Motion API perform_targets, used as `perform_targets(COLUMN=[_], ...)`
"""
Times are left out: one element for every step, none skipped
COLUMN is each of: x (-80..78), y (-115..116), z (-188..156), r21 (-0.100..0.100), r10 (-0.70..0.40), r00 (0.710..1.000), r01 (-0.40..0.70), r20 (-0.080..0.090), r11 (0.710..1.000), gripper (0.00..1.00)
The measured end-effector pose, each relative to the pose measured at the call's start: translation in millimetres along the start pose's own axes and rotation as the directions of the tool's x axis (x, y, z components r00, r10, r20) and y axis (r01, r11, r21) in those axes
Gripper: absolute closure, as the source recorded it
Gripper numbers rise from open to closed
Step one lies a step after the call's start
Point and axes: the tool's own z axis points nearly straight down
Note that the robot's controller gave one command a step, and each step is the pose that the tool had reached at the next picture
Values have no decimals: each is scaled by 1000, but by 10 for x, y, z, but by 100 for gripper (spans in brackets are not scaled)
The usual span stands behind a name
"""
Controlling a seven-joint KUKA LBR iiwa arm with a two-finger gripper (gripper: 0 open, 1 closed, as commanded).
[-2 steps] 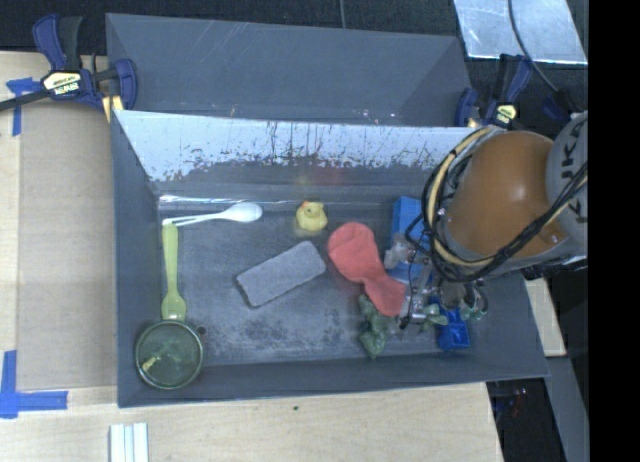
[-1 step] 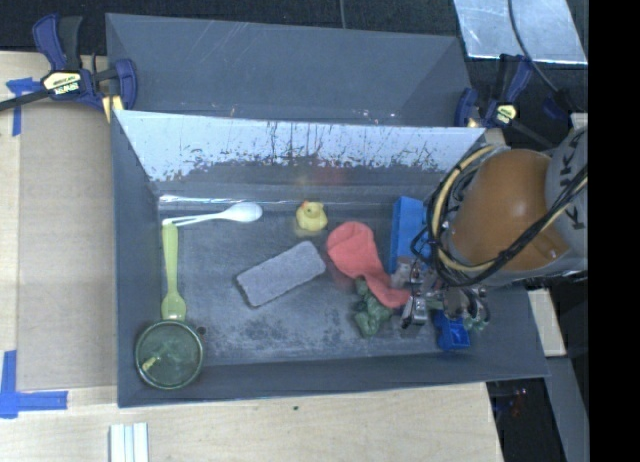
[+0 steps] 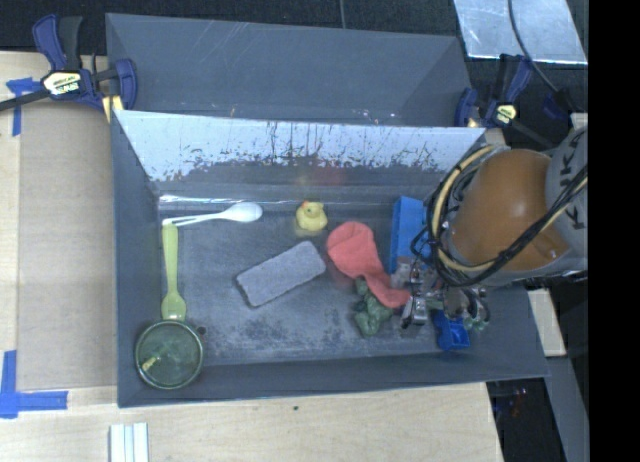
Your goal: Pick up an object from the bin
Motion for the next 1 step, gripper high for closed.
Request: perform_targets(x=[15], y=[19], z=[-541], r21=[-1], r10=[-13], r00=[1000], r01=[13], r20=[-6], r11=[1000], gripper=[100])
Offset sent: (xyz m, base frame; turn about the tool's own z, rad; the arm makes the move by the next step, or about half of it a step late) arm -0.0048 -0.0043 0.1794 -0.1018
